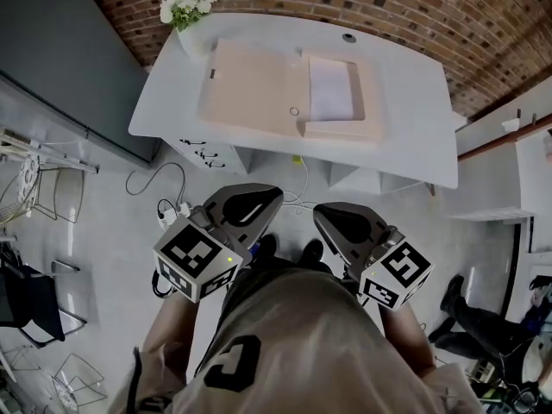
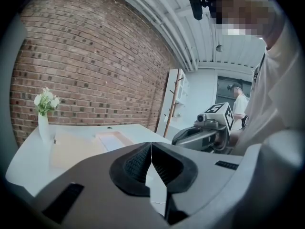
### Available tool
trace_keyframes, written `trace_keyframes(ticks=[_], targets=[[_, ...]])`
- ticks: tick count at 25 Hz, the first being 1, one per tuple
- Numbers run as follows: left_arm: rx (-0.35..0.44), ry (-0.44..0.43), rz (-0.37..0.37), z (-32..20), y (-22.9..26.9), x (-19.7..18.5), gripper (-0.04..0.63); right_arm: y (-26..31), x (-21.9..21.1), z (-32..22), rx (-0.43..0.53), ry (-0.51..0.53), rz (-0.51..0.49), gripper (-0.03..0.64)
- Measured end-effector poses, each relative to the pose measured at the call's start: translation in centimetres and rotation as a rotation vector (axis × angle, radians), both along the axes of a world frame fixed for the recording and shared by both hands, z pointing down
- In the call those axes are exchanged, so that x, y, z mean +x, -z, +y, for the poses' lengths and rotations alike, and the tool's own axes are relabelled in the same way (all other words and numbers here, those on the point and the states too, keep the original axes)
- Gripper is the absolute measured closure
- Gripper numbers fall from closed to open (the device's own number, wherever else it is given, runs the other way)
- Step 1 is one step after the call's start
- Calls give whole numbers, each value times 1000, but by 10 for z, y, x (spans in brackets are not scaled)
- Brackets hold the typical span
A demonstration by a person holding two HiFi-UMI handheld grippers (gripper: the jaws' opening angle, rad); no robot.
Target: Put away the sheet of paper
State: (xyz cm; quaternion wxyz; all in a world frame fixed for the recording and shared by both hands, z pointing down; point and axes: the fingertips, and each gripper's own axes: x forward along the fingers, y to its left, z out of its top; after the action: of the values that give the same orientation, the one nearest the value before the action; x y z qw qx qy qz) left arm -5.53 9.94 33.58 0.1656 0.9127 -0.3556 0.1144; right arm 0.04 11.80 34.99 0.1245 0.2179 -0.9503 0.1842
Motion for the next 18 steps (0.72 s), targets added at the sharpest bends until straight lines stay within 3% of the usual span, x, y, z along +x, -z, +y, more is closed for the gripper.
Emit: trace_keyframes(ticks=[18], targets=[[-21,14,8,-12,-9,-9,578,-10,-13,-16,-46,16,6,594]])
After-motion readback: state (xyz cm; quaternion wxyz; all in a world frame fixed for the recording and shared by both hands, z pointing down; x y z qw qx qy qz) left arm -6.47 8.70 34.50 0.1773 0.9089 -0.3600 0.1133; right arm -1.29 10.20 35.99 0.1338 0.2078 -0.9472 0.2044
